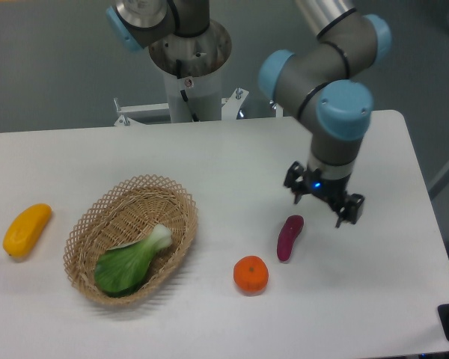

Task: Pick up the green vegetable from the basket
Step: 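Move the gripper over the wicker basket toward the green bok choy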

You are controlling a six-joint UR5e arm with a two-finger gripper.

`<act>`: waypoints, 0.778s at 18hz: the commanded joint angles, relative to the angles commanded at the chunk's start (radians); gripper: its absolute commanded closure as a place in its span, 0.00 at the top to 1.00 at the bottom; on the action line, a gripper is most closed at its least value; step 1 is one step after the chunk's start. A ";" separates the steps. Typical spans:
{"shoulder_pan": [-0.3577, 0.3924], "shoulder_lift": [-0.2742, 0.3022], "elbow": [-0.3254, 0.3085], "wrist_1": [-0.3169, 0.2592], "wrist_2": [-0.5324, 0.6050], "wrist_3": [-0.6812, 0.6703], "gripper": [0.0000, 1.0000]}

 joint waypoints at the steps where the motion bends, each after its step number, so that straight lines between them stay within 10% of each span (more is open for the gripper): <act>1: -0.018 0.002 -0.002 0.000 -0.005 -0.017 1.00; 14: -0.293 -0.005 -0.066 0.014 -0.043 -0.258 1.00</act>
